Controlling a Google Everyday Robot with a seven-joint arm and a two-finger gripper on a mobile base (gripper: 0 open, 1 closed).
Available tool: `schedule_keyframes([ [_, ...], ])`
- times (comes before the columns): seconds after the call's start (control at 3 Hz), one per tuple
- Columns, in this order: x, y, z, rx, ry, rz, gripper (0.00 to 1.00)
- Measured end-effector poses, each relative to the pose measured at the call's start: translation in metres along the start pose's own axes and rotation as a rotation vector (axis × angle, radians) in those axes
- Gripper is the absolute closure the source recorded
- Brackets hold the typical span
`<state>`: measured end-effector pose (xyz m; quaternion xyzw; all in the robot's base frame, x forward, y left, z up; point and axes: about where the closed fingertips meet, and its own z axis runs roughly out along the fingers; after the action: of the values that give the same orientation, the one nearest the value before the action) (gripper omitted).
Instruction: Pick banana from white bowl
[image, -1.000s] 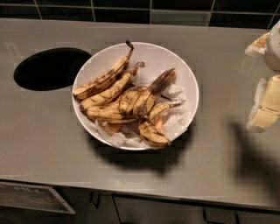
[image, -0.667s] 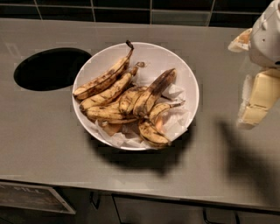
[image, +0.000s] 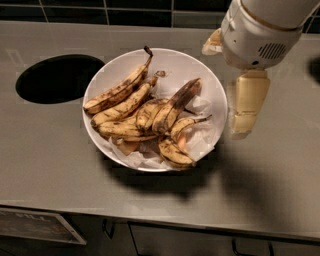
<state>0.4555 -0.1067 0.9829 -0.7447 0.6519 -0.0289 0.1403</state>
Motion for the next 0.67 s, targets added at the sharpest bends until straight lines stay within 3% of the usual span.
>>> schedule_keyframes([
  [0.67, -0.051, -0.024, 0.031, -0.057, -0.024, -0.136, 0.00],
])
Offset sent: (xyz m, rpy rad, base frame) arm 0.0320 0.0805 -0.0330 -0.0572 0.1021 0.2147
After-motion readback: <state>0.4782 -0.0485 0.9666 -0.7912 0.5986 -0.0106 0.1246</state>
